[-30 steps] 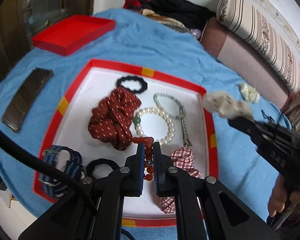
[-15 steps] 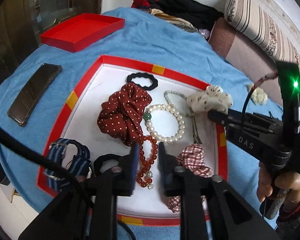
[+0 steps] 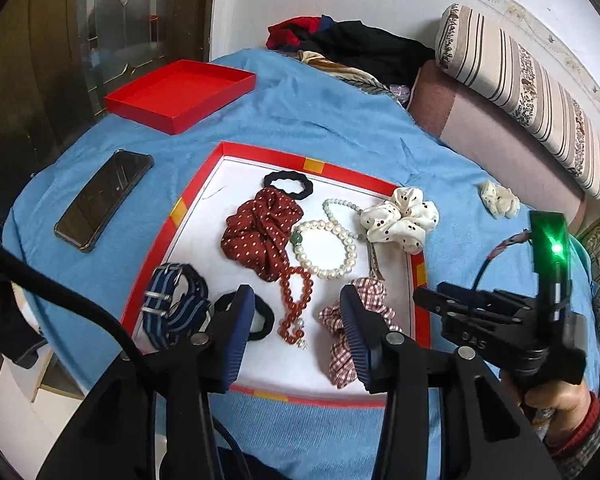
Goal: Organize jewelry
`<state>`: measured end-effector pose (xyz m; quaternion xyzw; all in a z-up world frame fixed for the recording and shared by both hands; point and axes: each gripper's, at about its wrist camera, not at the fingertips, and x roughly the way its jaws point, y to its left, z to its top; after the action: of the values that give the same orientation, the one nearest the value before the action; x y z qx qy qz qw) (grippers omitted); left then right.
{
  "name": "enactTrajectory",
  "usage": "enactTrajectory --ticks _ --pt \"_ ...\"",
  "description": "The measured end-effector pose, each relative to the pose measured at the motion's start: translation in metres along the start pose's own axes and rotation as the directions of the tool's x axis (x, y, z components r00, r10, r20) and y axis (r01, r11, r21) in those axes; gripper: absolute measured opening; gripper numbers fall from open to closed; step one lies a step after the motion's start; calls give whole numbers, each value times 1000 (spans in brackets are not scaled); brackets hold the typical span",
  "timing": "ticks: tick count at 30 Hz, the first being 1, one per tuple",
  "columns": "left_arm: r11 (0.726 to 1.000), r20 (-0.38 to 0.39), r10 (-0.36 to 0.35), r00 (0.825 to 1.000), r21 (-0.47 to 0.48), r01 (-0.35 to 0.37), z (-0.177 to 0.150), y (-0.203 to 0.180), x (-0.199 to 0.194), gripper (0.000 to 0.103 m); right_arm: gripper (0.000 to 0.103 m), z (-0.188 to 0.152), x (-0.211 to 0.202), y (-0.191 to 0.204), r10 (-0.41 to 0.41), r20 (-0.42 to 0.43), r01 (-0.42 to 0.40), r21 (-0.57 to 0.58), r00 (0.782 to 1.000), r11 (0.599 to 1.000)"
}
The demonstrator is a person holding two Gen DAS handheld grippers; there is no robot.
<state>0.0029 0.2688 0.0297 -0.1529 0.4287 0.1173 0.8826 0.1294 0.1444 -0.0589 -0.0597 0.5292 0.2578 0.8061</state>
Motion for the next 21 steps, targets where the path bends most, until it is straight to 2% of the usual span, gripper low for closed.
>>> enactTrajectory --ticks 1,2,3,5,8,14,18,21 --pt "1000 1 5 1000 0 -5 -2 0 -1 43 20 -1 0 -1 6 0 -6 10 1000 1000" --pt "1000 1 11 1000 0 -11 -4 0 -3 43 15 -2 0 -2 19 3 -19 25 1000 1000" --pt "1000 2 13 1000 -1 -13 -5 0 -4 44 12 -3 -1 -2 24 4 -24 39 1000 999" --pt "1000 -5 15 1000 -9 -15 -9 1 -3 45 8 -6 -3 0 -23 1 23 43 1000 999" --pt "1000 -18 11 1000 -19 -12 -11 6 -1 45 6 -13 -9 3 -109 12 108 43 994 993" --pt "1000 -31 -3 1000 -13 3 -14 3 3 45 4 -27 -26 -36 -163 10 159 179 987 971" --pt "1000 -38 -17 999 4 18 -16 -9 7 45 4 -47 -42 -66 -150 14 142 260 989 955" --pt "1000 -50 -29 998 11 29 -18 -18 10 45 5 -54 -52 -69 -88 38 76 235 995 969"
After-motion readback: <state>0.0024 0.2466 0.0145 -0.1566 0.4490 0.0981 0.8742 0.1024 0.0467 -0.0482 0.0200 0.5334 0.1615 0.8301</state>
